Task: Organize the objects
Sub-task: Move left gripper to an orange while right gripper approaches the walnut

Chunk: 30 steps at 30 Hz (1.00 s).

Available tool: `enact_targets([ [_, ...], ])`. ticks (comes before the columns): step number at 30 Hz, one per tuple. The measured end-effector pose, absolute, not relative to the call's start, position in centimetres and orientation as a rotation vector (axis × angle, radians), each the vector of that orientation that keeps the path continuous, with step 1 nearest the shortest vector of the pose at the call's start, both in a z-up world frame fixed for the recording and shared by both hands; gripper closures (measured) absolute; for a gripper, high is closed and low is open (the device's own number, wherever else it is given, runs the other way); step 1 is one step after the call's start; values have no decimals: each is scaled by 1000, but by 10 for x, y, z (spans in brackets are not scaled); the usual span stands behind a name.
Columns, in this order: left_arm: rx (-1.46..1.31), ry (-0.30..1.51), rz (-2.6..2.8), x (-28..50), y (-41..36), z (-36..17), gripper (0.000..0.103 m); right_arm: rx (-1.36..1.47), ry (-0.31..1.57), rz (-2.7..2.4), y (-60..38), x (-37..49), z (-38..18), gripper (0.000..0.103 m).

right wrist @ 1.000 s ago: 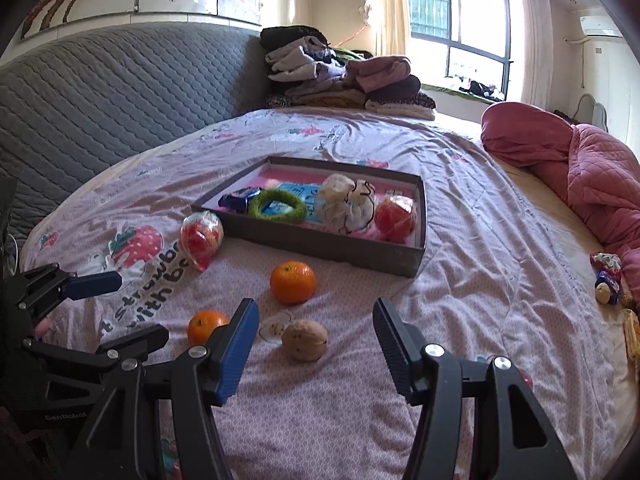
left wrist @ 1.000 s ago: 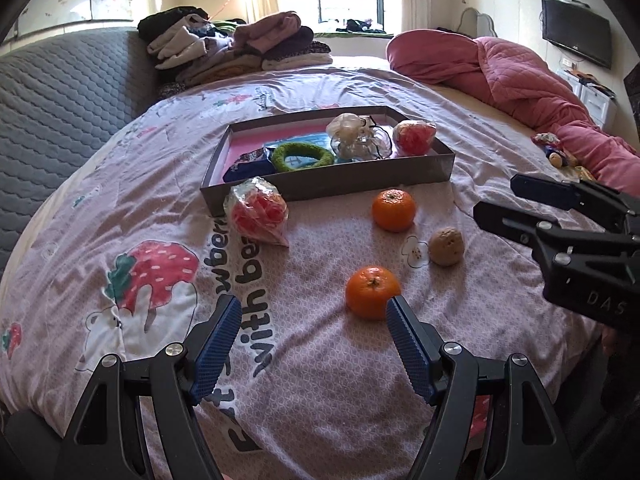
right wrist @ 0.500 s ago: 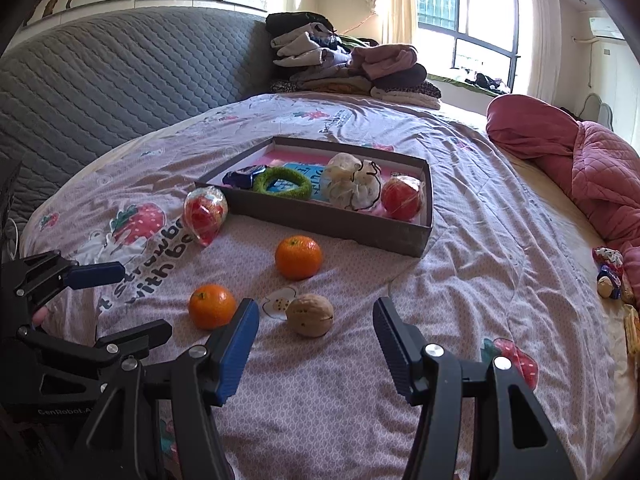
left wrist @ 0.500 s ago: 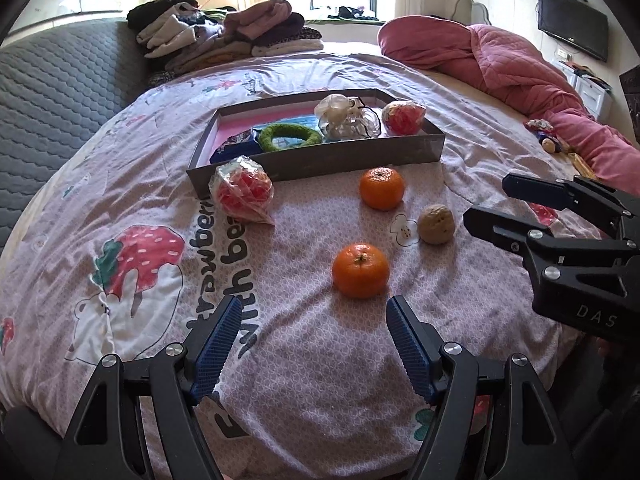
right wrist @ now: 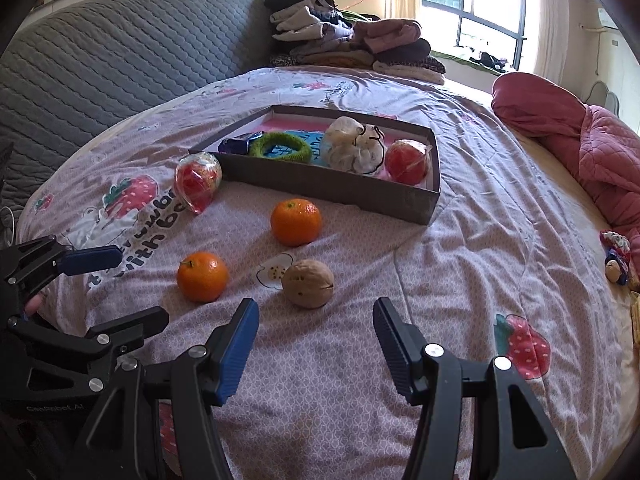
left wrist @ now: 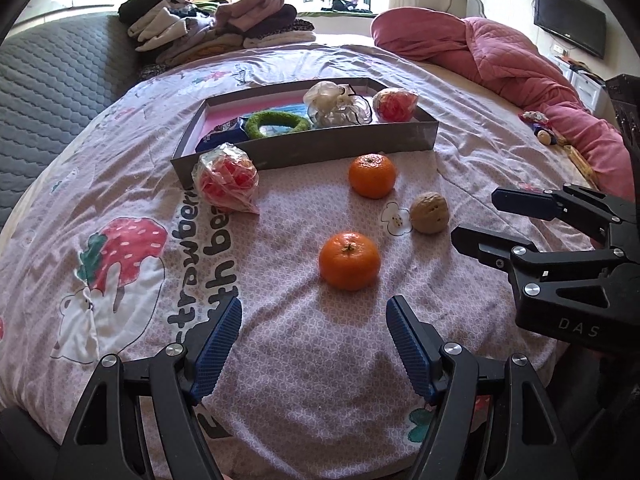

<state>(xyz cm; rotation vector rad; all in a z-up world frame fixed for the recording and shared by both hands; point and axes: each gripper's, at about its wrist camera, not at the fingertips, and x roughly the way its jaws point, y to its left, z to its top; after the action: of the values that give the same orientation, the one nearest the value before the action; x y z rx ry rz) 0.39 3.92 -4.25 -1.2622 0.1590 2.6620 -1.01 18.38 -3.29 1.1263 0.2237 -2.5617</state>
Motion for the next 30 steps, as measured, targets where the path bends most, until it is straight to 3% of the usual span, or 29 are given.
enact_targets([
  [30, -1221, 131, 2662, -22, 44, -54, 27, 1156, 218, -2534, 180, -24, -42, 44],
])
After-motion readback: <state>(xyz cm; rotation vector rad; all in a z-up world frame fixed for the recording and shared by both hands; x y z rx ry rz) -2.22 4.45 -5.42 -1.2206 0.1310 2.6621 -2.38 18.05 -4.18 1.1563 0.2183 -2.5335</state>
